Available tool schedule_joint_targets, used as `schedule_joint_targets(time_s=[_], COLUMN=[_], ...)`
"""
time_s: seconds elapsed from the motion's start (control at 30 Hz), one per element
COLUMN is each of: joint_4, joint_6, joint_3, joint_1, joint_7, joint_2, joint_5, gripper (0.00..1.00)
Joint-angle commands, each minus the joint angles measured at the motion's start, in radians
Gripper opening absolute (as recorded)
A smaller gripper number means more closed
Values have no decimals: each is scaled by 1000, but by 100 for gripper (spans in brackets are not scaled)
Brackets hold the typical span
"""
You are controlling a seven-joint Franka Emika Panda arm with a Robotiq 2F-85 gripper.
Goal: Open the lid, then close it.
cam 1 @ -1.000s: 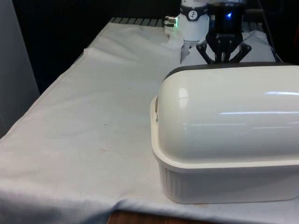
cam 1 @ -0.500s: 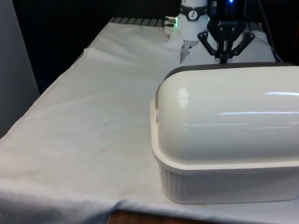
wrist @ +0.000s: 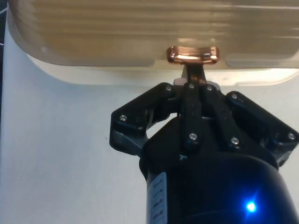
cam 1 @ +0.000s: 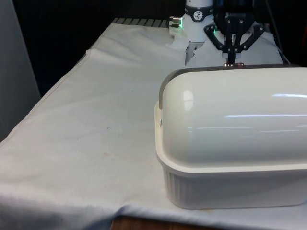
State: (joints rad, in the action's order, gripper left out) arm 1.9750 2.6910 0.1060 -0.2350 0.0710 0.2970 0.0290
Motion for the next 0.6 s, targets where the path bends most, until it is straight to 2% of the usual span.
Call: schedule_joint_targets(time_s=[0.0, 0.1, 0.13, 0.17, 0.33, 0.4, 0.43, 0.57], joint_4=[-4, -13, -10, -17, -39, -36, -45, -58], joint_6=[4, 7, 1, 8, 20, 12, 25, 35], joint_3=[6, 5, 0, 5, 2, -5, -3, -17], joint_1=[-3, -4, 0, -5, -8, -4, -8, -7], joint_7=[10, 13, 3, 15, 26, 15, 28, 32], joint_2=[-1, 0, 0, 1, 9, 5, 12, 19], joint_5=[7, 8, 0, 8, 8, 0, 3, -7], gripper=[0, 0, 0, 0, 0, 0, 0, 0])
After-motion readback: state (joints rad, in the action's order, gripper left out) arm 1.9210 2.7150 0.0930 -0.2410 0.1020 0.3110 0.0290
